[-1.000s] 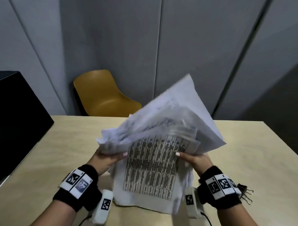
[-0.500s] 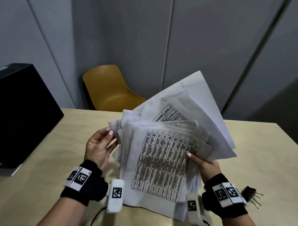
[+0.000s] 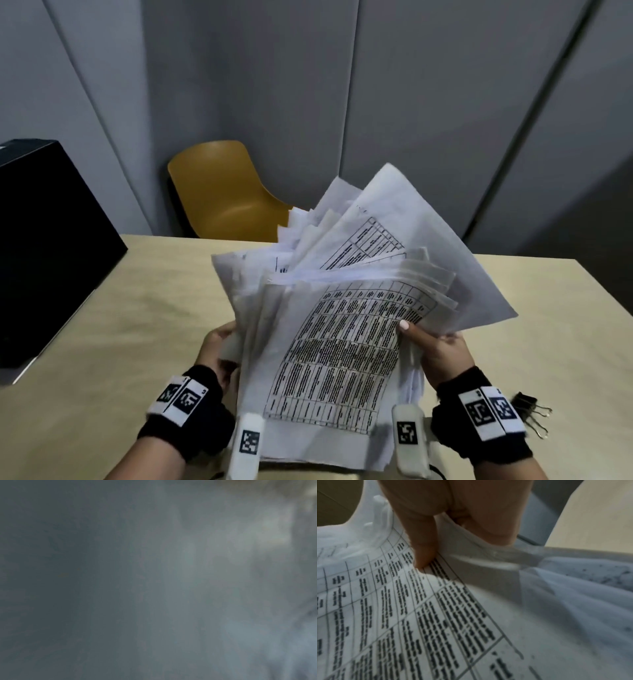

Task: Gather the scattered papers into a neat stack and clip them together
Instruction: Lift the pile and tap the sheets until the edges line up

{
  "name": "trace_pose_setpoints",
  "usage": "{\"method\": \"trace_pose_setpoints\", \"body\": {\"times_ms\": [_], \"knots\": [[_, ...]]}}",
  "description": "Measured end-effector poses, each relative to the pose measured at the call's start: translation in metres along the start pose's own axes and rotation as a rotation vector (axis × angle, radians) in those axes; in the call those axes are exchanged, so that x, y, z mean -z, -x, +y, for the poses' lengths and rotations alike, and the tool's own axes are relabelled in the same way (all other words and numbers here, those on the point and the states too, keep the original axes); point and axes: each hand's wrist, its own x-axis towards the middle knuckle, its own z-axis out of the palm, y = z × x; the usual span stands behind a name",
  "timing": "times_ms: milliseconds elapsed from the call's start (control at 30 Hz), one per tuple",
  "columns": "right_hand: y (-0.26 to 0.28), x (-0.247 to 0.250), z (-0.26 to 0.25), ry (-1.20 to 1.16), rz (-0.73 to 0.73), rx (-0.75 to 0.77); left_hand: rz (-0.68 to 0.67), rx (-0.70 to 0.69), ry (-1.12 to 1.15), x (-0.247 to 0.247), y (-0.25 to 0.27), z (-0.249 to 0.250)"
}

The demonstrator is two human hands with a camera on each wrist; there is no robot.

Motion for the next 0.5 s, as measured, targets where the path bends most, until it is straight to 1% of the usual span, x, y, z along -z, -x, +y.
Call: {"method": "trace_pose_setpoints", "body": {"times_ms": [33,67,100,133,200,300,333,367,400,433,467,500], "knots": [[0.001,-0.001,-0.006,-0.001,-0.009,0.025,-0.017,-0.025,0.001,-0.002,0.005,0.003],[0.001,-0.002,-0.010,0.000,-0.017,0.054,-0.034,-0.090,-0.012,0.003,0.001,0.006],[0.001,-0.002,-0.014,-0.017,-0.015,0.081,-0.084,-0.176,-0.024,0.010,0.000,0.013],[0.001,-0.002,-0.018,-0.037,-0.002,0.107,-0.156,-0.234,-0.041,0.016,-0.001,0.022],[-0.001,-0.001,-0.024,-0.041,0.018,0.145,-0.312,-0.313,-0.226,0.034,-0.008,0.034],[-0.004,-0.004,-0.028,-0.026,0.005,0.167,-0.446,-0.397,-0.550,0.024,-0.003,0.038],[-0.004,-0.007,-0.030,0.000,-0.009,0.173,-0.433,-0.425,-0.652,0.017,-0.001,0.034],[-0.004,-0.009,-0.030,0.050,-0.036,0.184,-0.385,-0.442,-0.691,0.012,-0.002,0.029],[-0.002,-0.011,-0.030,0.097,-0.065,0.186,-0.329,-0.451,-0.650,0.009,-0.005,0.025],[0.000,-0.013,-0.031,0.126,-0.097,0.174,-0.278,-0.465,-0.560,0.006,-0.009,0.024],[0.001,-0.013,-0.032,0.139,-0.130,0.155,-0.246,-0.487,-0.473,0.001,-0.008,0.029],[0.001,-0.012,-0.032,0.135,-0.155,0.138,-0.240,-0.512,-0.441,-0.004,-0.007,0.034]]}}
